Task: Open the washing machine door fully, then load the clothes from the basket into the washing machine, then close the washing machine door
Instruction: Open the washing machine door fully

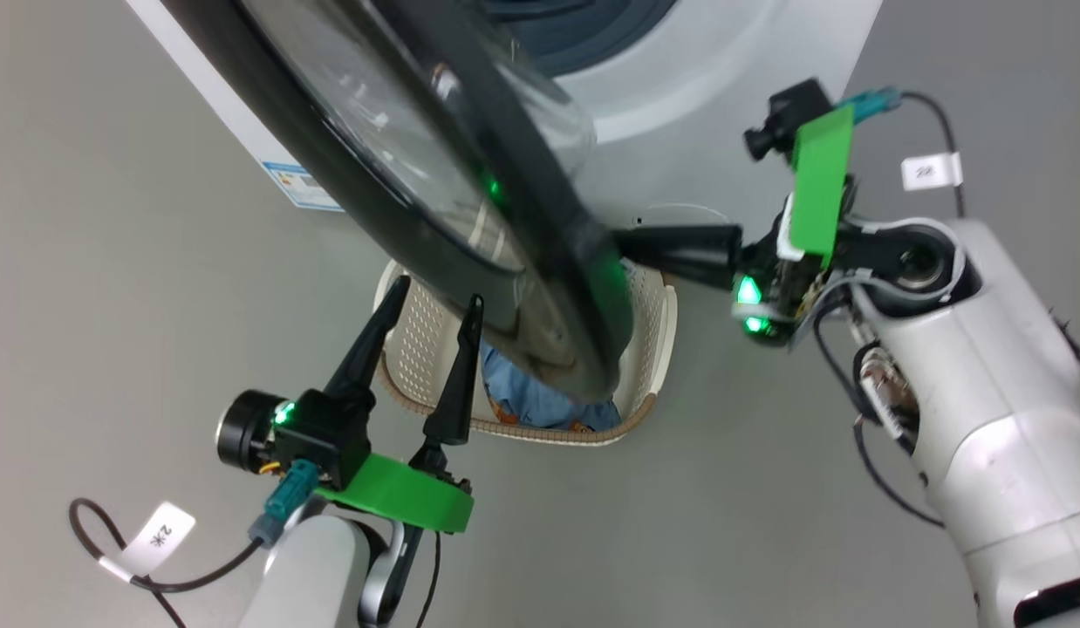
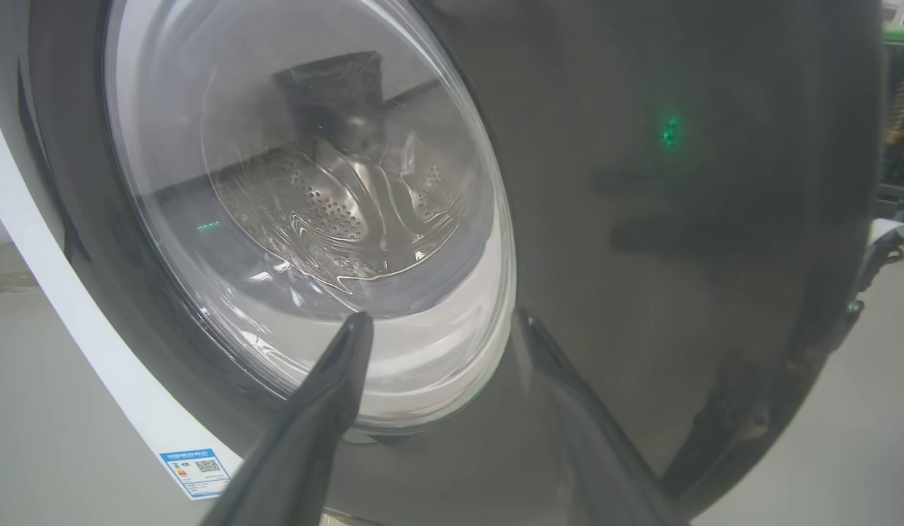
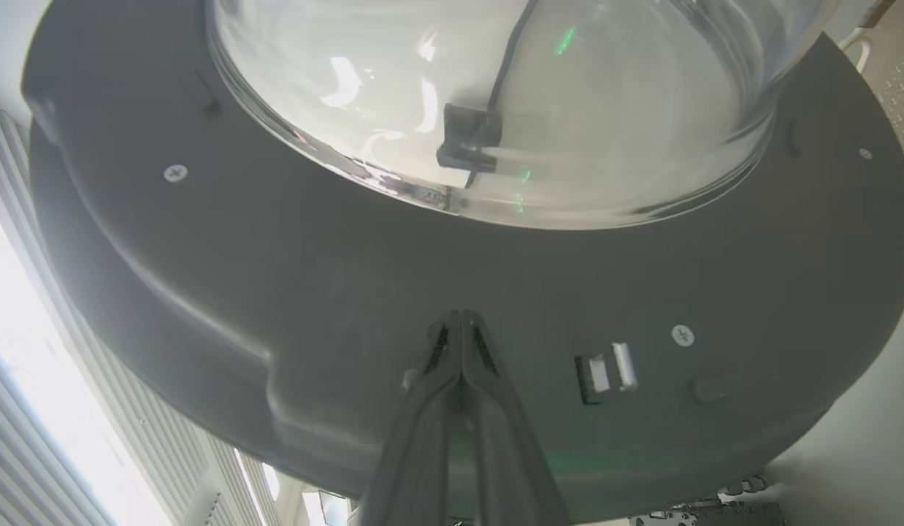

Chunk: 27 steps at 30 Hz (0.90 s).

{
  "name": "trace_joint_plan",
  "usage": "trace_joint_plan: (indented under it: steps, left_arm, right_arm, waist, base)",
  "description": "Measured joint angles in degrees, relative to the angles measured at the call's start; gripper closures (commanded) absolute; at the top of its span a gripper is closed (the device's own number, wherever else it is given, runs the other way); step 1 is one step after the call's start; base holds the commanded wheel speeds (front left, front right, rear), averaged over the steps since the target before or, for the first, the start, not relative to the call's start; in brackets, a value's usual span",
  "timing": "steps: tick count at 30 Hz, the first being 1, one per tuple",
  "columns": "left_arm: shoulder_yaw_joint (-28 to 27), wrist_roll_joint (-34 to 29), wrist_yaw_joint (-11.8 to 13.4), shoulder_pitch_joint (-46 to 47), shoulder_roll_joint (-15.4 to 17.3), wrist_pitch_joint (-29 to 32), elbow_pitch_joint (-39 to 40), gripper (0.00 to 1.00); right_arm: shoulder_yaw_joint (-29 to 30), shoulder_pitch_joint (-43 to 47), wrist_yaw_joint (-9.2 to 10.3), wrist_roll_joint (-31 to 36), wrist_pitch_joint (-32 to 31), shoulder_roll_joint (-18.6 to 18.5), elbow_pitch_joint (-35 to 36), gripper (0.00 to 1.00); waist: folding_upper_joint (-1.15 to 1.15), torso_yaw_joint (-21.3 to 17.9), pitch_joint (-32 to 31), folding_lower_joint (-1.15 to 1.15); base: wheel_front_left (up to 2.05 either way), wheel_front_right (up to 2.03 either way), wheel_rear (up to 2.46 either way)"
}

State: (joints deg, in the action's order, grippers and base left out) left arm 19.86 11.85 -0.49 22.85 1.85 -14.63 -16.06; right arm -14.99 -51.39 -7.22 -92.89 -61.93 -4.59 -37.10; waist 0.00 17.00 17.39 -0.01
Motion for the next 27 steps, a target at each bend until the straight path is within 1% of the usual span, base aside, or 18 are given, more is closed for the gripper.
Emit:
trace_joint_plan:
  steps: [5,13,18,23,27]
  left_arm:
    - [-0.52,-0.52,-0.14,-0.89,0.0,0.0,-0.75,0.0]
    - [-1.37,-0.92,-0.51,-0.91,0.01,0.0,-1.18,0.0]
    - [-1.54,-0.94,-0.52,-1.01,0.01,0.0,-1.46,0.0]
    - [-1.75,-1.37,-0.52,-1.93,0.01,0.0,-1.66,0.0]
    - [-2.25,-1.41,-0.52,-2.02,0.01,0.0,-1.82,0.0]
  right_arm:
    - [-3.45,2.15,0.0,-2.2,1.48,0.1,1.41,1.0]
    - [-6.72,3.77,0.0,-4.98,3.38,0.15,2.08,1.0]
    - [-7.59,4.01,0.0,-6.14,4.44,0.14,2.1,1.0]
    - [-7.98,4.14,0.0,-6.94,7.01,0.15,2.16,1.0]
    - [-6.82,4.7,0.0,-6.99,12.0,0.05,3.38,1.0]
  waist:
    - [0.0,0.41,-1.33,0.0]
    - [0.0,0.88,-2.27,0.0]
    - [0.0,0.81,-2.69,0.0]
    - [0.0,0.46,-3.04,0.0]
    - [0.0,-0.01,-3.3,0.01]
  base:
    - [0.0,0.0,0.0]
    - [0.0,0.0,0.0]
    - [0.0,0.0,0.0]
    - [0.0,0.0,0.0]
    - [0.0,0.0,0.0]
